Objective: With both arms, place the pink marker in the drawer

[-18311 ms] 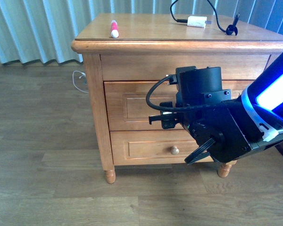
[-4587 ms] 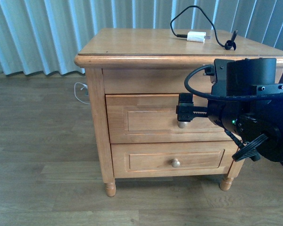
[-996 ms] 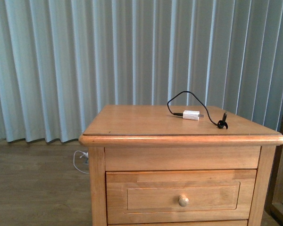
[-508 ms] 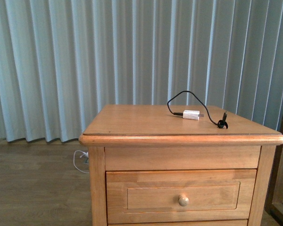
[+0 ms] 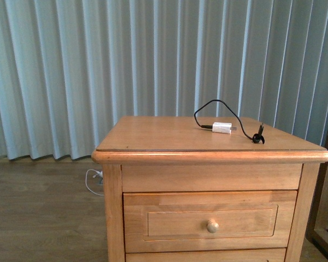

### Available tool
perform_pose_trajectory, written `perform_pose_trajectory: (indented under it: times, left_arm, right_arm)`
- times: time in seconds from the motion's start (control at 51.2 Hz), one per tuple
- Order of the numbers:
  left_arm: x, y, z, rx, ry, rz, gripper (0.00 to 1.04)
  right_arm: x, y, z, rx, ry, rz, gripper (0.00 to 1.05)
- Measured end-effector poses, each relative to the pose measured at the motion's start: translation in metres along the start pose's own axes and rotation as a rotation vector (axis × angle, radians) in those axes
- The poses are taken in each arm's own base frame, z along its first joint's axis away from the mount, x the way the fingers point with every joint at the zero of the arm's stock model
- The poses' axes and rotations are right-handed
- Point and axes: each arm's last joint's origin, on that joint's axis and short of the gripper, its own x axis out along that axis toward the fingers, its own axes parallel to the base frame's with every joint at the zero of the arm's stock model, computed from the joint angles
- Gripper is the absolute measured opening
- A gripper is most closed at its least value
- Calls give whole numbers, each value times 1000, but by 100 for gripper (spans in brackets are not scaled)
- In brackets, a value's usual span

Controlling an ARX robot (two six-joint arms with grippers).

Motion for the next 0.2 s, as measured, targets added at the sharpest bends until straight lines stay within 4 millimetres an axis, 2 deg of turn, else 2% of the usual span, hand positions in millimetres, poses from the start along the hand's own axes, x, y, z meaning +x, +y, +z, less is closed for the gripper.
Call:
perform_pose_trajectory:
  times: [0.195]
  left_arm:
    - [0, 0, 0, 0, 0, 0, 99]
  right_arm:
    - [0, 0, 0, 0, 0, 0, 96]
